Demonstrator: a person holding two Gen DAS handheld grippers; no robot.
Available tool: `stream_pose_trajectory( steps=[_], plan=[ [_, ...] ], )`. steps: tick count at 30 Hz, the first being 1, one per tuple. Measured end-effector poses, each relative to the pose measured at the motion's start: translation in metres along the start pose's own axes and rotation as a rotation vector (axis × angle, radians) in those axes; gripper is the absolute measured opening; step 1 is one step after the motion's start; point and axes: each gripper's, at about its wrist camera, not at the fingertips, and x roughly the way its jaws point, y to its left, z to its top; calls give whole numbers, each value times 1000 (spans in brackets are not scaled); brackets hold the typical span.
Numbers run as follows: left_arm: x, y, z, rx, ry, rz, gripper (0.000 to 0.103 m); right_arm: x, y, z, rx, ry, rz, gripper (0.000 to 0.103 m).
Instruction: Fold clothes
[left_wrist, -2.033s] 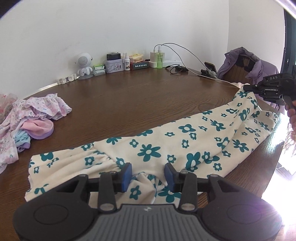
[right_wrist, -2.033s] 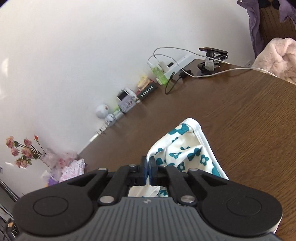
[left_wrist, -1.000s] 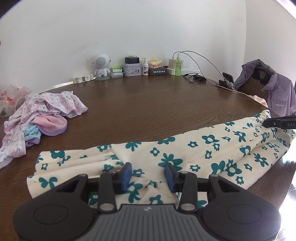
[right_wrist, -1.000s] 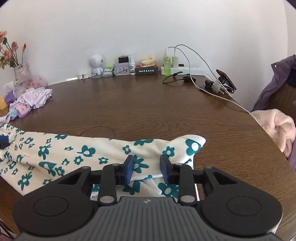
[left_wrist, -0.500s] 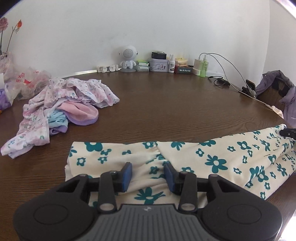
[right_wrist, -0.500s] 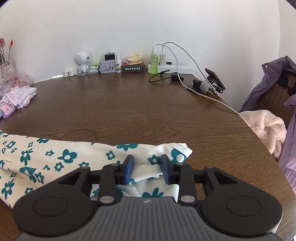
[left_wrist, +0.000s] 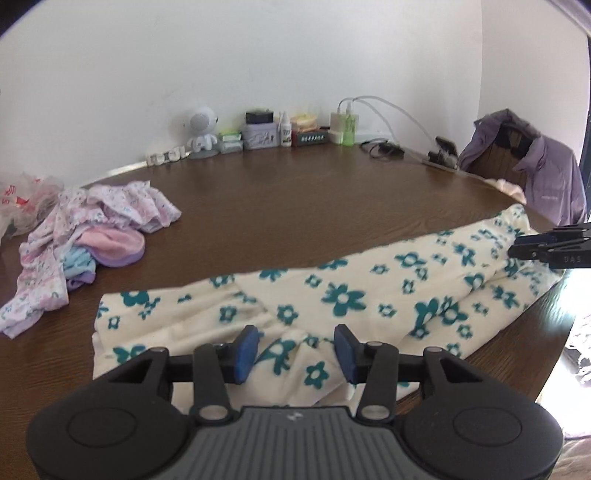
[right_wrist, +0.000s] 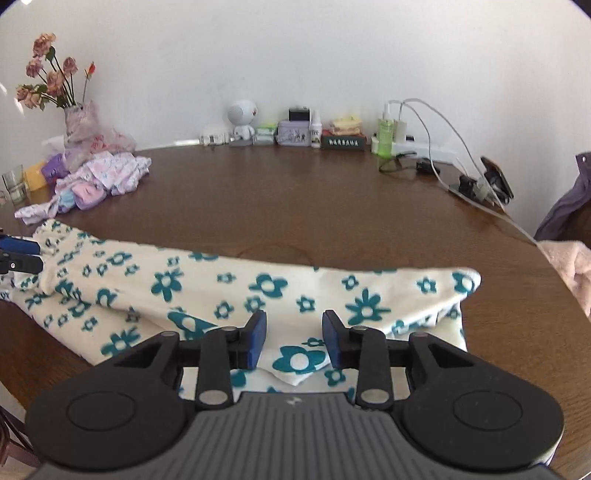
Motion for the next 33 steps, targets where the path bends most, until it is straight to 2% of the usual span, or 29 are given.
stream_pose_trajectory(
  steps=[3,5,7,10,13,18,21,23,24,28,33],
  plan=[
    [-4,7,-3,-41,-24,-13,46,-2,-7,-7,23,-15,15,27],
    [-13,6,-1,-44,-52,-6,46,-7,-10,-3,53,-9,13,26],
    [-20,3,-1,-36,-71,-4,46,-15,-7,1,71,-39,28,26],
    [-20,-7,-2,-7,-73,-12,46,-21,11,7,51,-80,93,28],
    [-10,-12,-9,7,-51,20,47,-9,36,7,-12,-66,123,28],
    [-8,-4,-16,-35,-60,13,48,-2,48,-13,-101,-32,102,29],
    [-8,-5,-14,-24,-57,18,48,-8,35,-11,-74,-12,93,29],
    [-12,-7,-11,-30,-62,32,48,-14,27,-12,-45,-8,83,36],
    [-15,-9,-9,-28,-77,36,46,-18,24,-12,-29,-10,78,36],
    [-21,-25,4,8,-130,-11,46,-24,26,-10,8,-47,109,36],
    [-3,-54,18,65,-137,-87,46,-12,53,-1,-26,-71,176,36]
  ],
)
